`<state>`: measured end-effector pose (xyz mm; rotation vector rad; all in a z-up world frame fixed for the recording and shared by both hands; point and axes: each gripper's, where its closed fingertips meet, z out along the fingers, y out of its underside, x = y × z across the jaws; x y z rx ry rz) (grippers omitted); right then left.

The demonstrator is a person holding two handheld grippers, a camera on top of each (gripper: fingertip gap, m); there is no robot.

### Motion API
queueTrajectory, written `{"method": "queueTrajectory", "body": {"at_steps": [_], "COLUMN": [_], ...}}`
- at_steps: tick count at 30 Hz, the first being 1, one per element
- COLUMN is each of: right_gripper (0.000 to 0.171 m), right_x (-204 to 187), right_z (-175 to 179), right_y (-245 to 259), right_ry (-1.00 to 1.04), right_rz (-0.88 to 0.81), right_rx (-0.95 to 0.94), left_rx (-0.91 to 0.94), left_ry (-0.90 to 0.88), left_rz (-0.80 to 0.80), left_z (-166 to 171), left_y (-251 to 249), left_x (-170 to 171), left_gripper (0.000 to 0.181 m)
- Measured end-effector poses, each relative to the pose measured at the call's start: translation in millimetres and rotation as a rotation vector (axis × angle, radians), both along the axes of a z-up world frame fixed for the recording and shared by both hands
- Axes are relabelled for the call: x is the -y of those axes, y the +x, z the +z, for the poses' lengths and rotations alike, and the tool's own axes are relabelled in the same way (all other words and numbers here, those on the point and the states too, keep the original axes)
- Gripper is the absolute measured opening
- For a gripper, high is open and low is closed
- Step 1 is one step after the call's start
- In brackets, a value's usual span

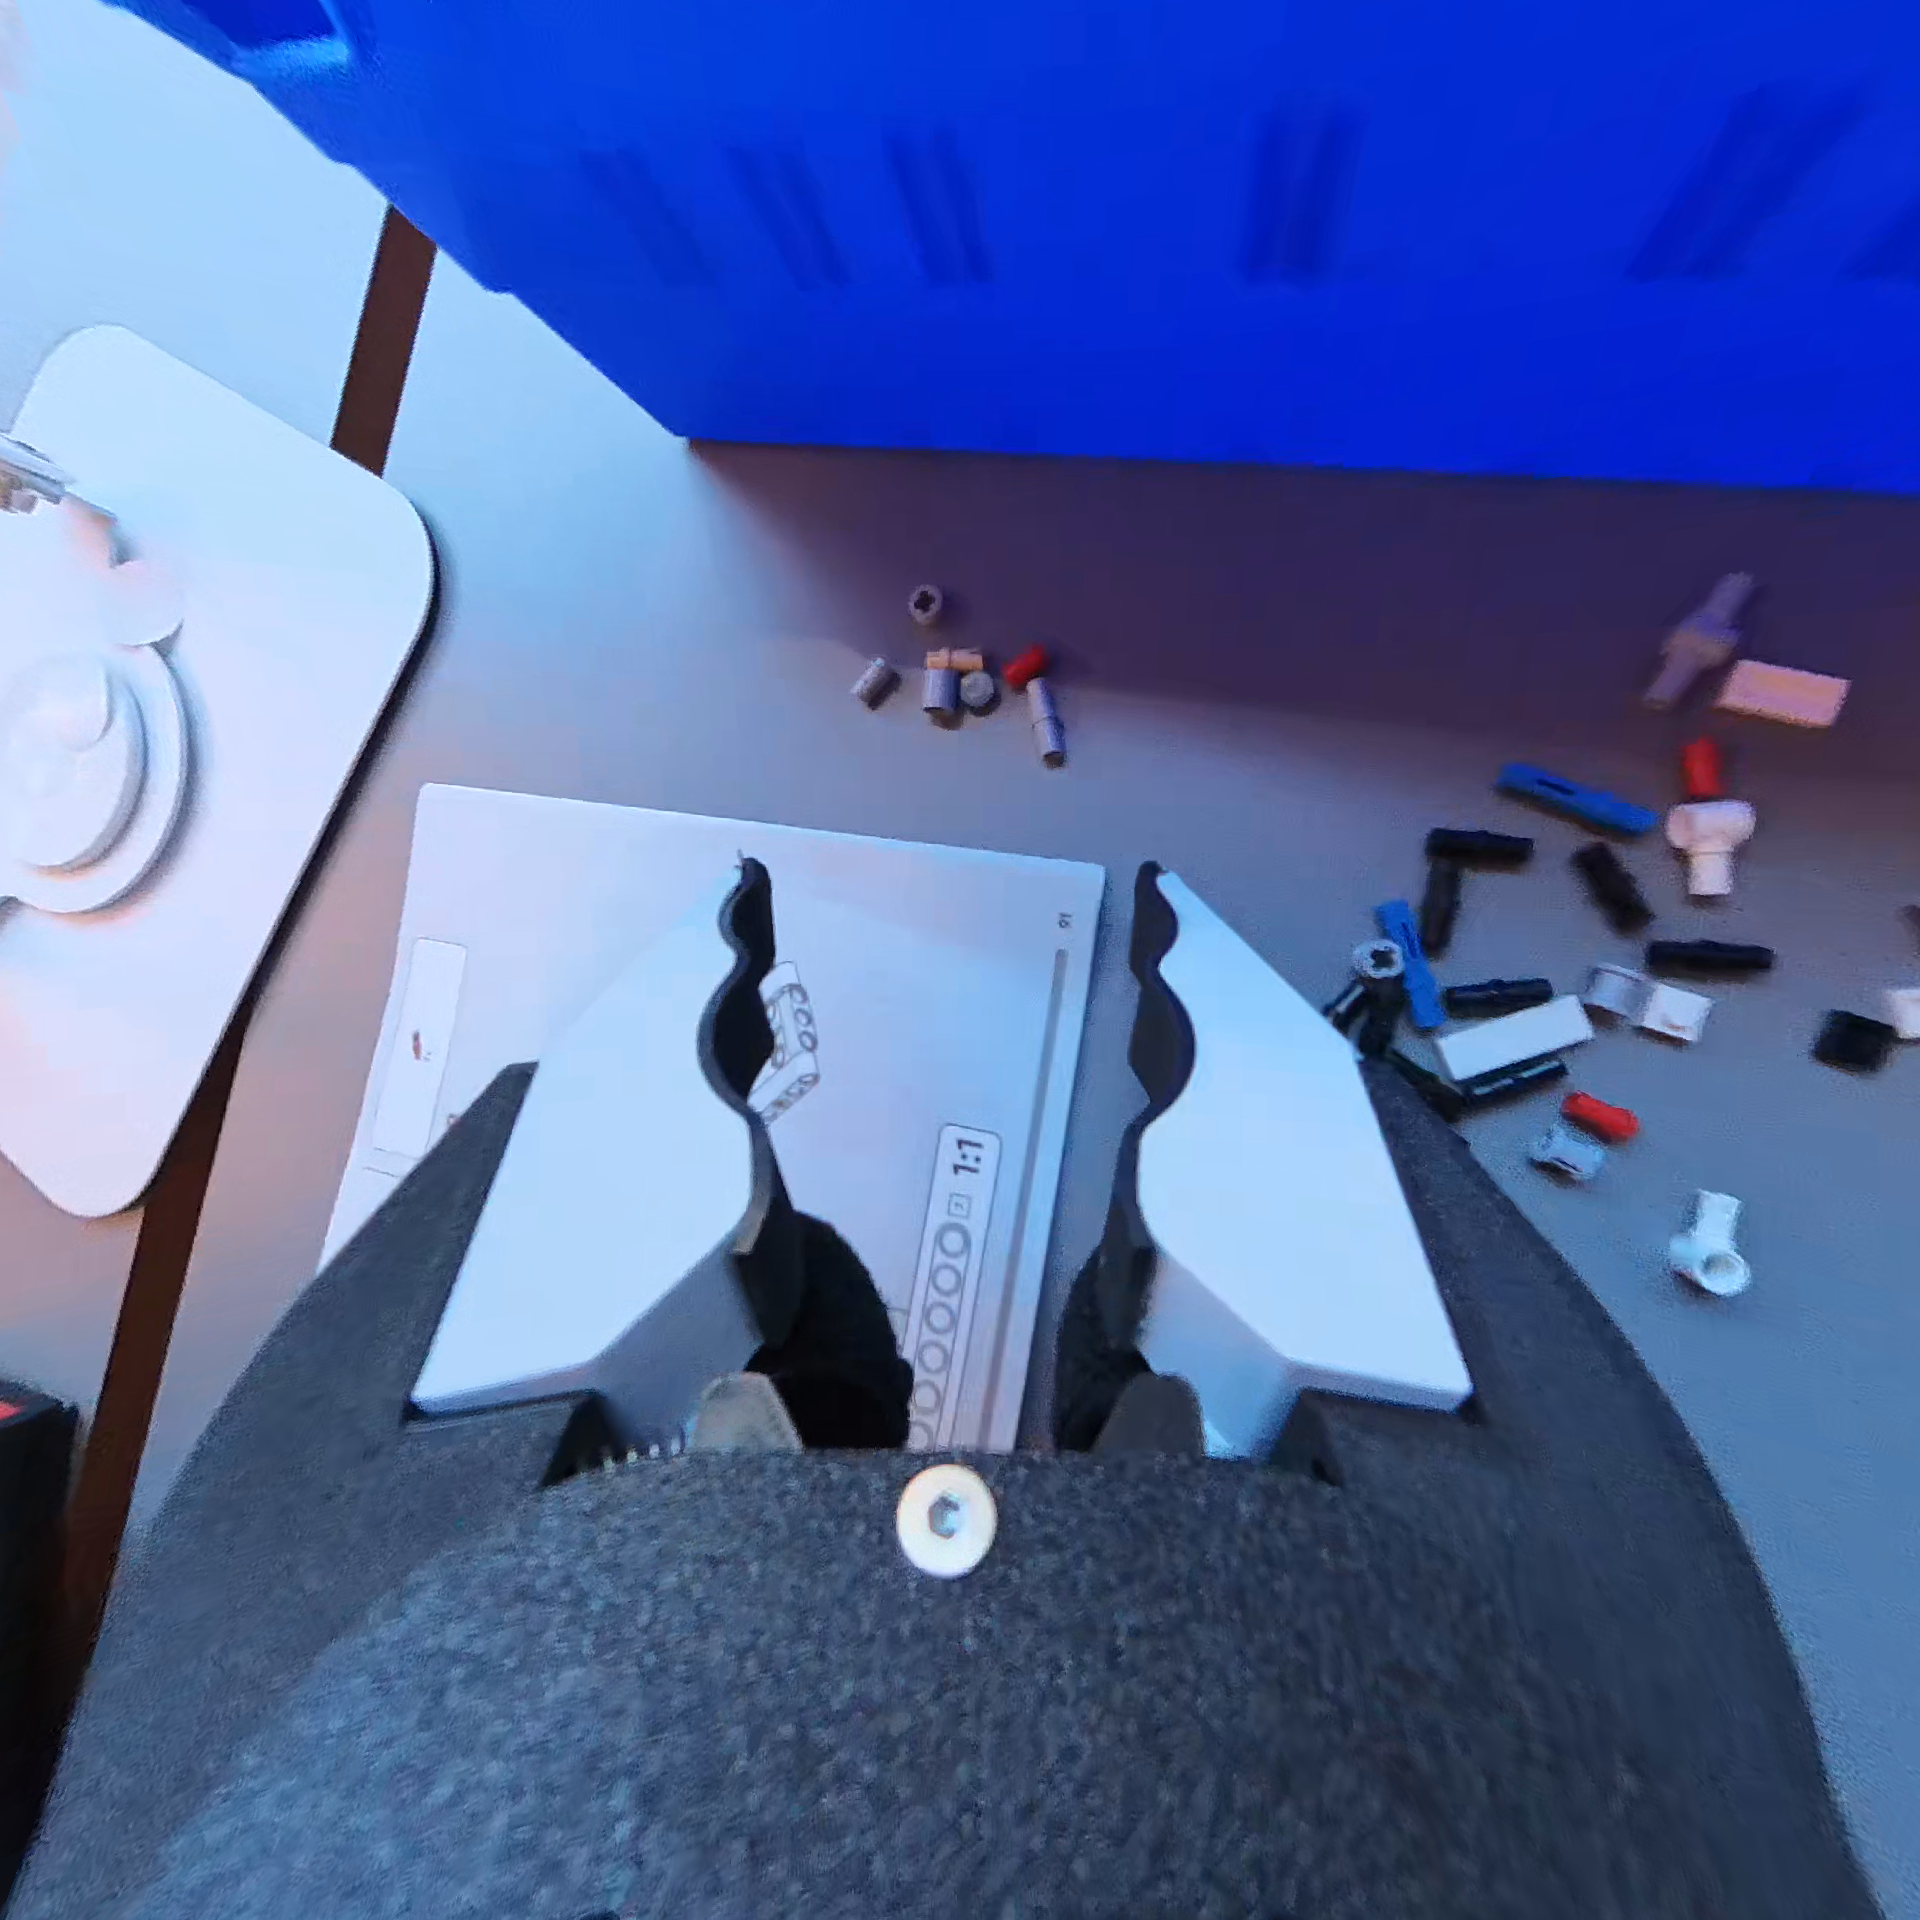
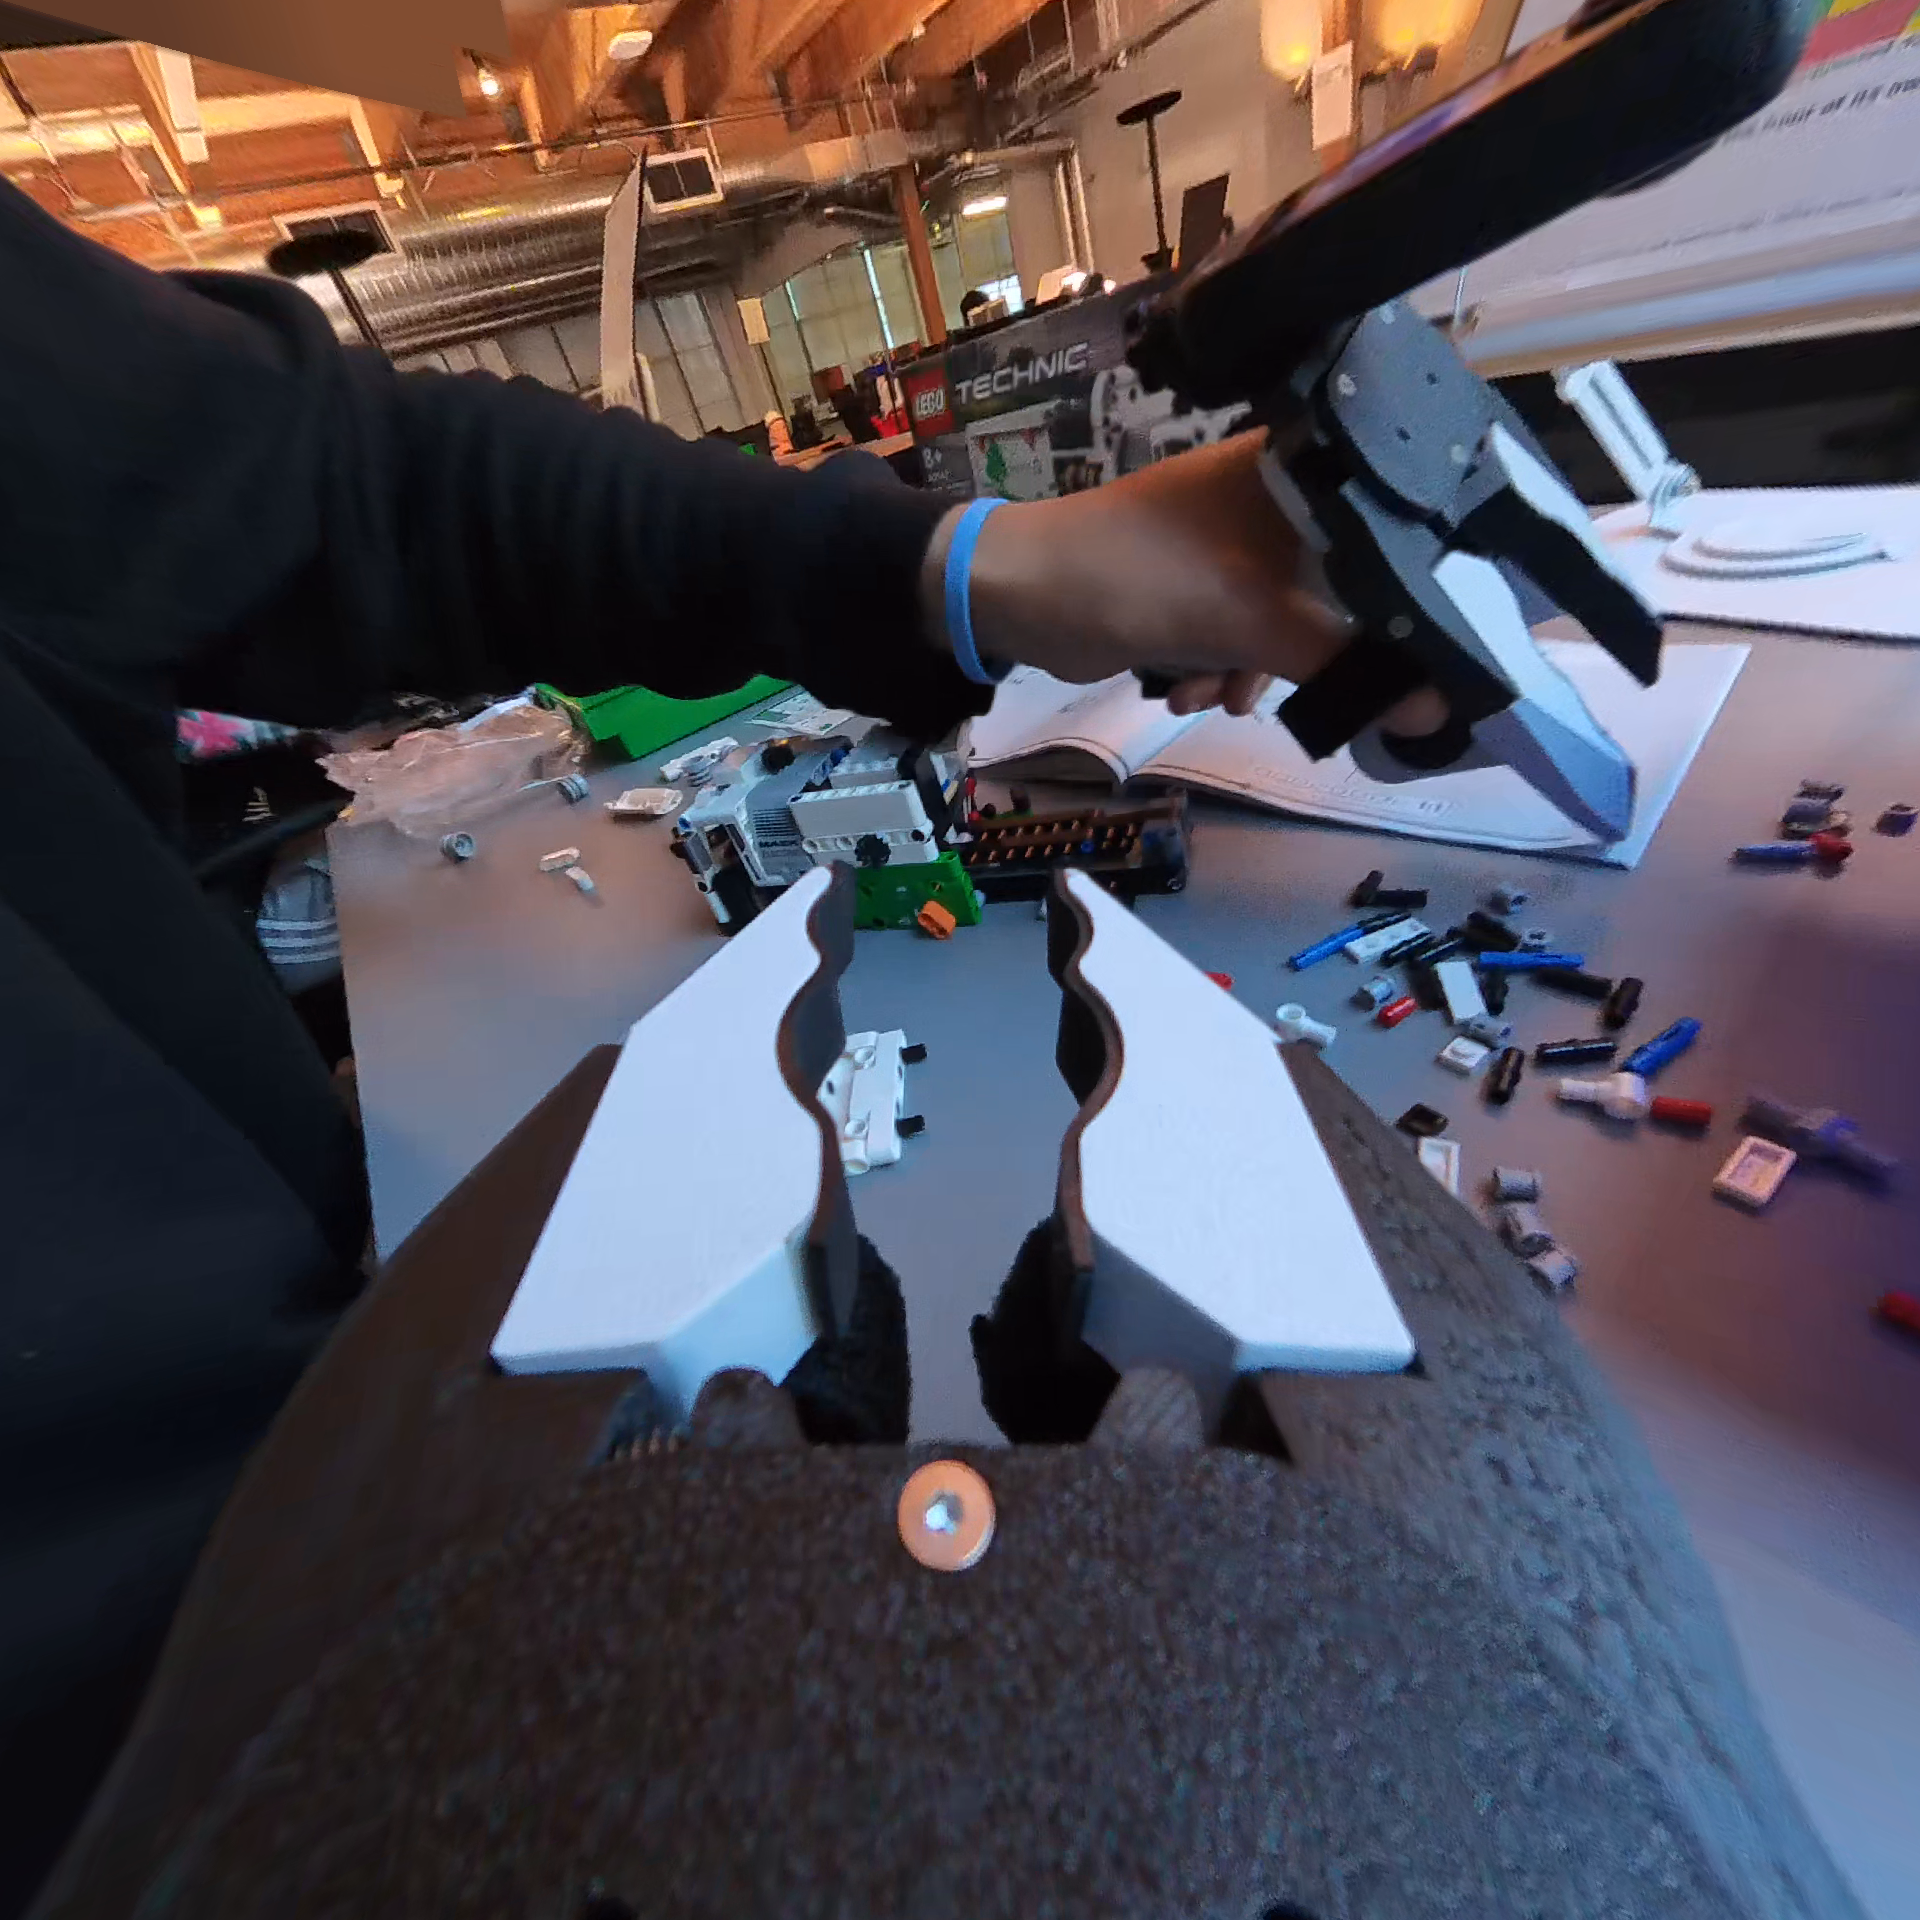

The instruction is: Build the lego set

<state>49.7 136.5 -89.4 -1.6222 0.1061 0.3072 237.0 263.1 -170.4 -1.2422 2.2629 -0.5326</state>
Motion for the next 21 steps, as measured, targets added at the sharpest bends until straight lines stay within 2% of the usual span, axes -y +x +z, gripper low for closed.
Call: {"method": "queueTrajectory", "body": {"at_steps": [5, 9, 15, 20, 21], "right_gripper": [0.038, 0.038, 0.038, 0.038, 0.038], "right_x": [2.0, 3.7, 3.8, 3.8, 3.7], "right_z": [1.8, 3.2, 2.9, 2.2, 2.2], "right_y": [-1.0, -1.4, -5.2, -5.6, -5.6], "right_ry": [0.018, 0.028, 0.027, 0.025, 0.025], "right_rz": [0.055, 0.067, 0.089, 0.09, 0.09], "right_rx": [-0.08, -0.095, -0.102, -0.103, -0.102], "left_rx": [-0.051, -0.031, -0.051, -0.096, -0.106], "left_ry": [-0.02, -0.03, -0.05, -0.189, -0.214], "left_rz": [0.034, 0.055, 0.046, 0.028, 0.042], "left_z": [-14.5, -7.9, -7.7, -11.6, -12.4], "left_y": [0.2, -3.3, -10.2, -15.1, -15.6], "left_x": [-5.2, -13.7, -16.3, -1.5, -1.4], "left_gripper": [0.061, 0.053, 0.026, 0.0, 0.0]}}
